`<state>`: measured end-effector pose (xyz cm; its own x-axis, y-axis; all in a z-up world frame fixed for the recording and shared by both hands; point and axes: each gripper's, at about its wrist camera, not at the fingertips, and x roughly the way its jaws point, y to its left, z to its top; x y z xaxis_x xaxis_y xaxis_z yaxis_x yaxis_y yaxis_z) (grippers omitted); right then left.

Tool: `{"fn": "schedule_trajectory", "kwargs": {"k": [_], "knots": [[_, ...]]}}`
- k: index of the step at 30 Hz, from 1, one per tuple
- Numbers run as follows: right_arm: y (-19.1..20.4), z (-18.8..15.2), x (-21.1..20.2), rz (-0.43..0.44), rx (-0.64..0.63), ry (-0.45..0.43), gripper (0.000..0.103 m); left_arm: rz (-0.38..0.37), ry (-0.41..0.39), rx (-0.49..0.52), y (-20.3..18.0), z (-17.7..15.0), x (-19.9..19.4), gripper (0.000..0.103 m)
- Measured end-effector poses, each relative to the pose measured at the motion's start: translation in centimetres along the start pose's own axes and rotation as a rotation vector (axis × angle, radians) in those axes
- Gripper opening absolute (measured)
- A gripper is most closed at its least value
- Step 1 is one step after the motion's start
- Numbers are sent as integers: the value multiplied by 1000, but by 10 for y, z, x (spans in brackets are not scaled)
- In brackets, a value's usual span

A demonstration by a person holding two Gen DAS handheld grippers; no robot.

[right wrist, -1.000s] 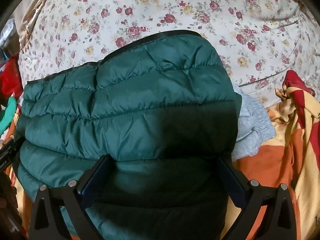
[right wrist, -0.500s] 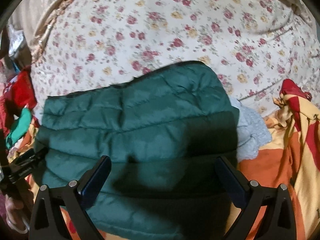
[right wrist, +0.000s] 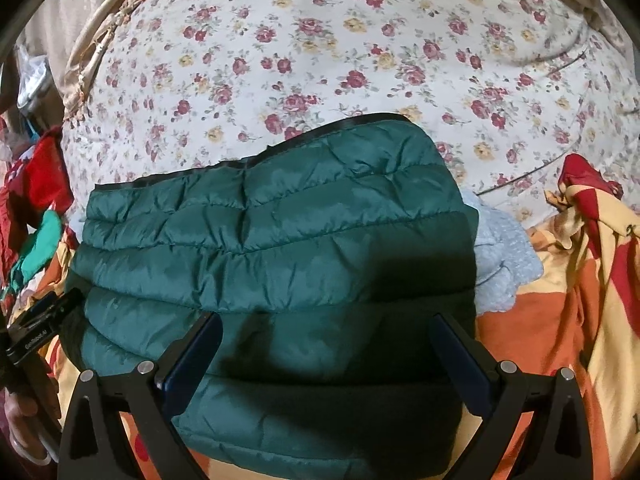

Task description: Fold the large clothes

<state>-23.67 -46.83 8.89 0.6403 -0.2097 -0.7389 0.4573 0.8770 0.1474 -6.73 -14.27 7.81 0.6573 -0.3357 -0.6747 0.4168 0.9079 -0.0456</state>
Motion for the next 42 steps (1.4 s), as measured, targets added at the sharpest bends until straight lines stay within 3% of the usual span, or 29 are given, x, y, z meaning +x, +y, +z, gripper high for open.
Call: {"fn": "schedule_trajectory", "kwargs": {"k": [5,10,12,16,20,25,30,34,42], "knots": [[-13,1,7,-17,17,14,103,-59,39,-32,6,3,11,99],[-40,3,20,-30,63,27,103,-152,57,-139,26,12,27,99],[-51,3,30,1,89,47,103,-189,69,-173,33,16,34,99],[-73,3,55,142,180,113,103,-261,72,-265,49,19,45,102],[-75,4,65,199,166,109,103,-351,143,-410,69,17,70,102],[-69,13,76,239,109,124,103,-396,183,-407,64,18,84,103],[-73,19,94,321,137,168,103,-386,221,-406,61,18,91,103],[-70,18,96,329,140,148,103,-390,235,-383,57,19,92,103],[-66,18,93,328,124,147,103,-522,190,-543,90,-2,80,102]]}}
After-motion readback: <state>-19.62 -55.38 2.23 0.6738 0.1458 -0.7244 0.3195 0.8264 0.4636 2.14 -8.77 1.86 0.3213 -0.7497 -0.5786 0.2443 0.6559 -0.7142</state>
